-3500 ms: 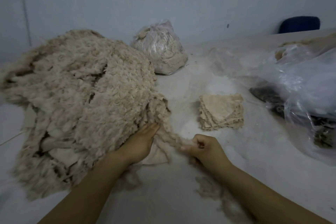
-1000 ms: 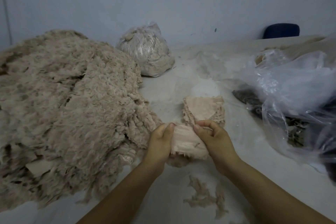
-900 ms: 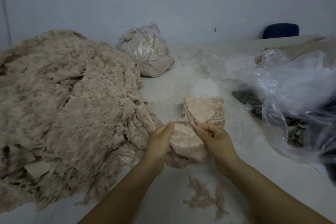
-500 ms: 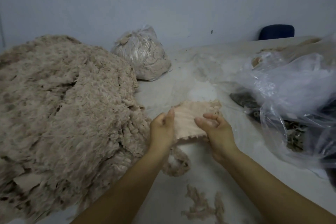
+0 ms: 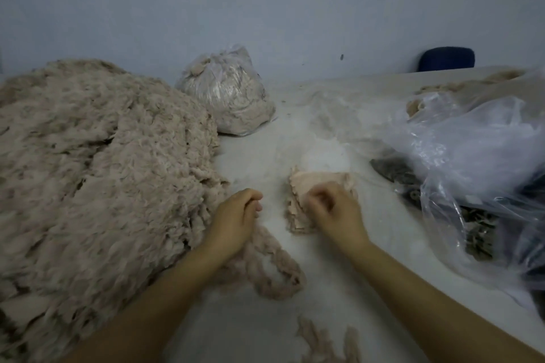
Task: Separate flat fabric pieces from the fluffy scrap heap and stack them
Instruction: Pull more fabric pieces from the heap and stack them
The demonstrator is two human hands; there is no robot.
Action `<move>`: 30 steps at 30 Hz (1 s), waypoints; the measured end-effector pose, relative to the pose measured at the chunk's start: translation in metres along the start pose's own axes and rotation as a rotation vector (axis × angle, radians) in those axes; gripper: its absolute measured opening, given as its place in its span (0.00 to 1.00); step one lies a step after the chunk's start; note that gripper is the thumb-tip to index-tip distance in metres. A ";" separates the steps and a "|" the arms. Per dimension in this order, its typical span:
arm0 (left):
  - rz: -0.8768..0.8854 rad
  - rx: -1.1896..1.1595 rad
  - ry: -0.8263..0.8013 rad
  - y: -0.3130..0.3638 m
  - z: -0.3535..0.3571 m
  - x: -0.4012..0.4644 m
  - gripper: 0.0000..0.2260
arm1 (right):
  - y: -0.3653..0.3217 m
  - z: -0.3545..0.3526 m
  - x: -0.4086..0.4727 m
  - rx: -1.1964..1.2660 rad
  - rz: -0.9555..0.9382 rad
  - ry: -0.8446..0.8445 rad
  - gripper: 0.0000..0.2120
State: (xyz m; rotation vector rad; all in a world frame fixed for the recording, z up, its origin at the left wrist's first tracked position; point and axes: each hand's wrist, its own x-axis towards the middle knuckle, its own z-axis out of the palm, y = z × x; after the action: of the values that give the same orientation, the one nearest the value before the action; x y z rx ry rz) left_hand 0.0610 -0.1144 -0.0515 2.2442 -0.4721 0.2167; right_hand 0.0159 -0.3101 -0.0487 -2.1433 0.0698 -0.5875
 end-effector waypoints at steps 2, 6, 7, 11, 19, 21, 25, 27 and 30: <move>0.137 0.195 -0.054 -0.012 -0.014 -0.012 0.13 | -0.012 0.029 -0.030 -0.077 0.003 -0.346 0.15; 0.209 0.454 -0.276 -0.036 -0.030 -0.036 0.22 | -0.026 0.056 -0.054 -0.315 -0.144 -0.510 0.10; 0.184 0.504 -0.290 -0.043 -0.035 -0.040 0.24 | -0.027 0.054 -0.058 -0.248 -0.180 -0.531 0.08; 0.026 0.372 -0.208 -0.062 -0.055 -0.050 0.23 | -0.015 0.023 -0.072 -0.111 -0.104 -0.439 0.10; 0.319 0.339 -0.161 -0.042 -0.054 -0.060 0.08 | -0.031 0.007 -0.054 -0.036 0.249 -0.602 0.17; 0.425 0.312 -0.137 -0.032 -0.055 -0.065 0.08 | -0.043 0.022 -0.044 -0.105 0.278 -0.549 0.29; 0.496 0.237 -0.083 -0.020 -0.051 -0.072 0.10 | -0.059 0.050 -0.031 0.254 0.588 -0.656 0.27; 0.475 0.238 -0.086 -0.024 -0.051 -0.071 0.09 | -0.059 0.053 -0.036 0.488 0.670 -0.662 0.13; 0.403 0.319 -0.140 -0.040 -0.051 -0.068 0.07 | -0.046 0.049 -0.040 0.541 0.533 -0.413 0.20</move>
State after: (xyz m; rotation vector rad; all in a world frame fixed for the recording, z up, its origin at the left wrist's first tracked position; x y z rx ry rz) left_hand 0.0149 -0.0338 -0.0666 2.4627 -1.0284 0.3648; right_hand -0.0052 -0.2351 -0.0528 -1.5809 0.2185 0.1451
